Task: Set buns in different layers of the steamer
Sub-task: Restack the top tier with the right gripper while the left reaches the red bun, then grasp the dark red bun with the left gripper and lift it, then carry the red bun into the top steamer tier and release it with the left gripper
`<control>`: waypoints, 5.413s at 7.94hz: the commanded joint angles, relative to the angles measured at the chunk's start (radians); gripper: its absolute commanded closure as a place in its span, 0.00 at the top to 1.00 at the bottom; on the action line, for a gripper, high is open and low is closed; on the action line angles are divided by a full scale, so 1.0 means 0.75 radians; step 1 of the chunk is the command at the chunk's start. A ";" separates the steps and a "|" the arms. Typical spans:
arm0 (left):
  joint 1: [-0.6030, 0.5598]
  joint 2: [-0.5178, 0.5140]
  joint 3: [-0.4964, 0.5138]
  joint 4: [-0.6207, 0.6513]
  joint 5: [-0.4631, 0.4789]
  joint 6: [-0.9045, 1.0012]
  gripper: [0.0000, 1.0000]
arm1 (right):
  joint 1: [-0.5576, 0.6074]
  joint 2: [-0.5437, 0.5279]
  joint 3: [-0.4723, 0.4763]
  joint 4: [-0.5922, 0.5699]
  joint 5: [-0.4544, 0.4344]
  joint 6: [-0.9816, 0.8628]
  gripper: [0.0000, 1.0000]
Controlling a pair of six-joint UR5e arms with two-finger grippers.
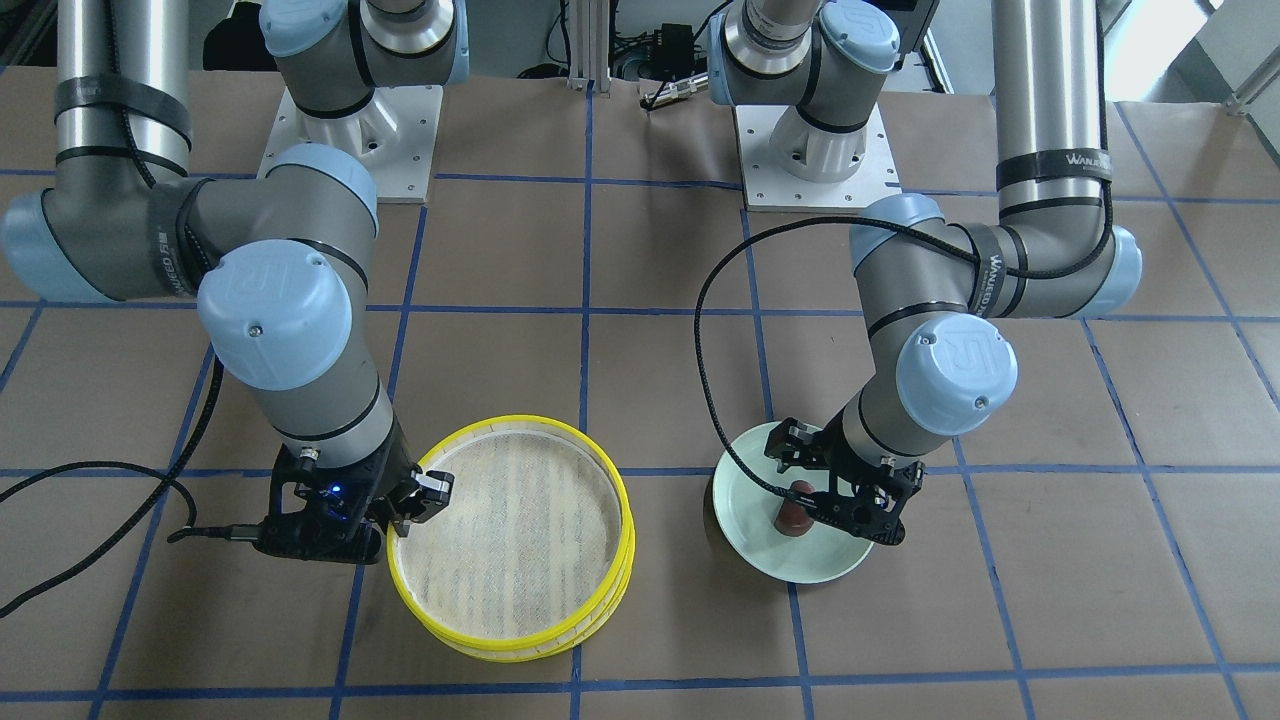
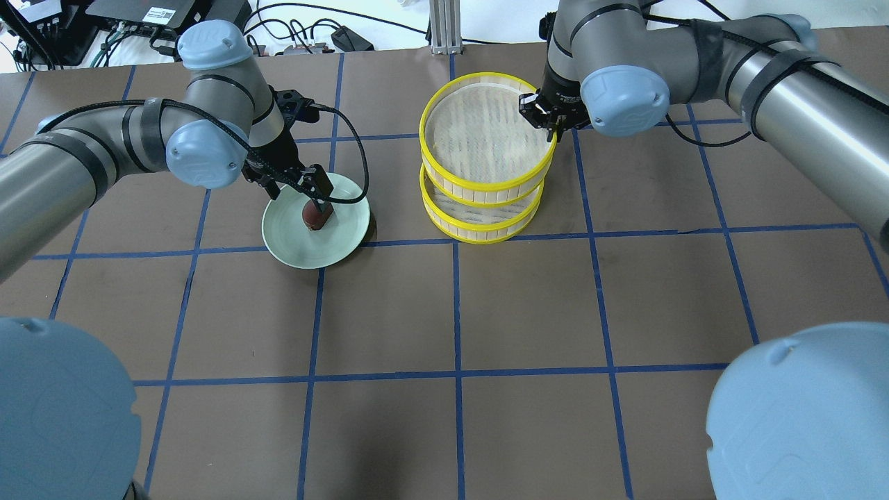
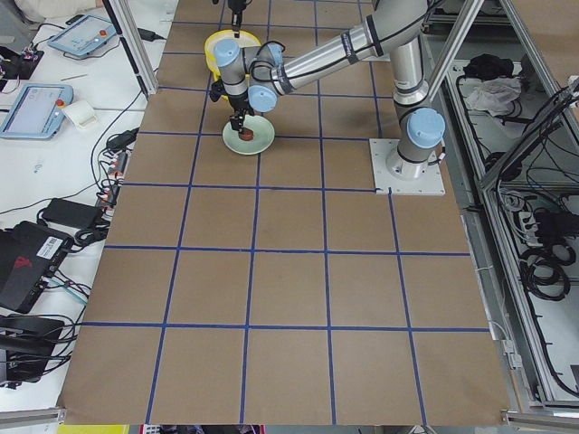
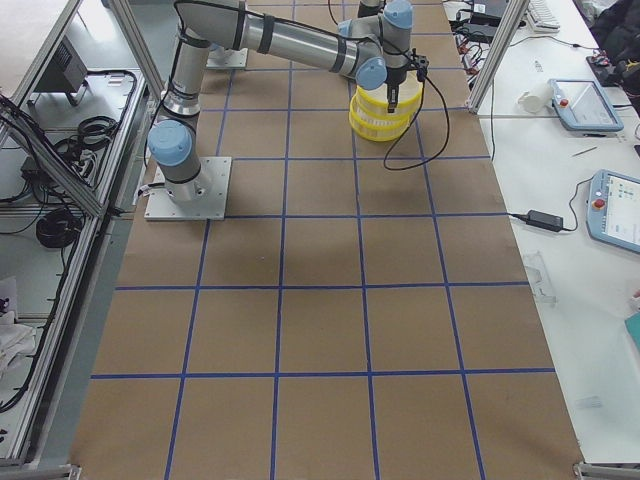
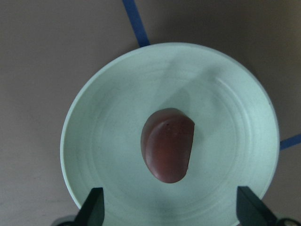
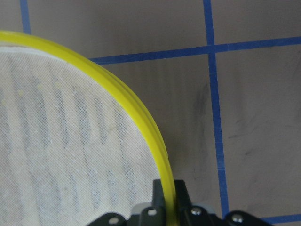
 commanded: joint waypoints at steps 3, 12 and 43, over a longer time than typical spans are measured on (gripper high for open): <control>0.001 -0.107 -0.005 0.077 -0.021 0.037 1.00 | 0.005 0.029 0.058 -0.012 0.015 0.014 0.00; 0.001 -0.079 -0.001 0.073 -0.006 0.031 0.00 | 0.011 0.029 0.075 -0.014 0.025 0.038 0.00; -0.476 -0.111 0.140 0.564 -0.270 -0.445 0.65 | -0.226 -0.503 -0.001 0.649 0.017 -0.391 0.63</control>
